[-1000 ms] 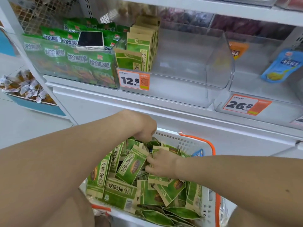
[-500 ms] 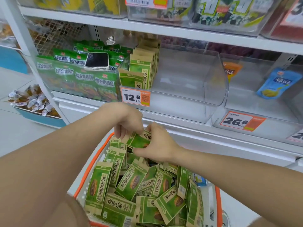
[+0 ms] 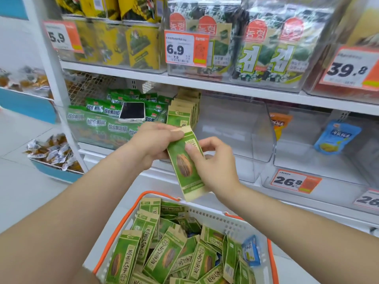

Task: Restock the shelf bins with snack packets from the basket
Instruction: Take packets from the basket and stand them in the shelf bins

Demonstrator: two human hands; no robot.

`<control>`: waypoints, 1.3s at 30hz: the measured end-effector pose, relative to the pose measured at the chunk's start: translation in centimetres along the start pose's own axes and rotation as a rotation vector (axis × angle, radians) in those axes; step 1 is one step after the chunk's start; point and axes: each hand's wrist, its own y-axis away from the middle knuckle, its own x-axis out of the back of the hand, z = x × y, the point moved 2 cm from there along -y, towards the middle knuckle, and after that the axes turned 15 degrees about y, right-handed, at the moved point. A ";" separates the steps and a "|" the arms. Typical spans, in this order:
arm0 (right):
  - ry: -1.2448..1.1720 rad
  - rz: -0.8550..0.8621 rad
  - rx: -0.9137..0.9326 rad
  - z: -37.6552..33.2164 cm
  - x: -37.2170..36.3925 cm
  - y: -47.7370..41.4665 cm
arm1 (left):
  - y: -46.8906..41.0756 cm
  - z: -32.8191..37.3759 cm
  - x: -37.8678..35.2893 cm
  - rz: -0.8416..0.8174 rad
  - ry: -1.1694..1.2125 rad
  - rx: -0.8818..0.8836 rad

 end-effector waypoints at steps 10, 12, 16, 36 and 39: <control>-0.313 -0.283 -0.175 -2.2 2.7 -3.2 | -0.5 1.0 0.4 -0.049 -0.005 -0.265; -0.219 -0.328 -0.080 -2.5 2.6 -3.7 | -0.6 1.5 0.5 -0.042 -0.043 -0.353; -0.122 -0.190 0.037 -2.7 2.8 -4.5 | -1.3 2.1 0.7 0.063 -0.105 -0.442; 0.335 -0.073 0.328 0.0 -0.6 -9.6 | -5.3 0.4 2.3 0.129 -0.915 -0.639; 0.383 -0.139 0.314 0.3 -2.4 -10.0 | -5.3 0.5 2.5 0.211 -0.919 -0.664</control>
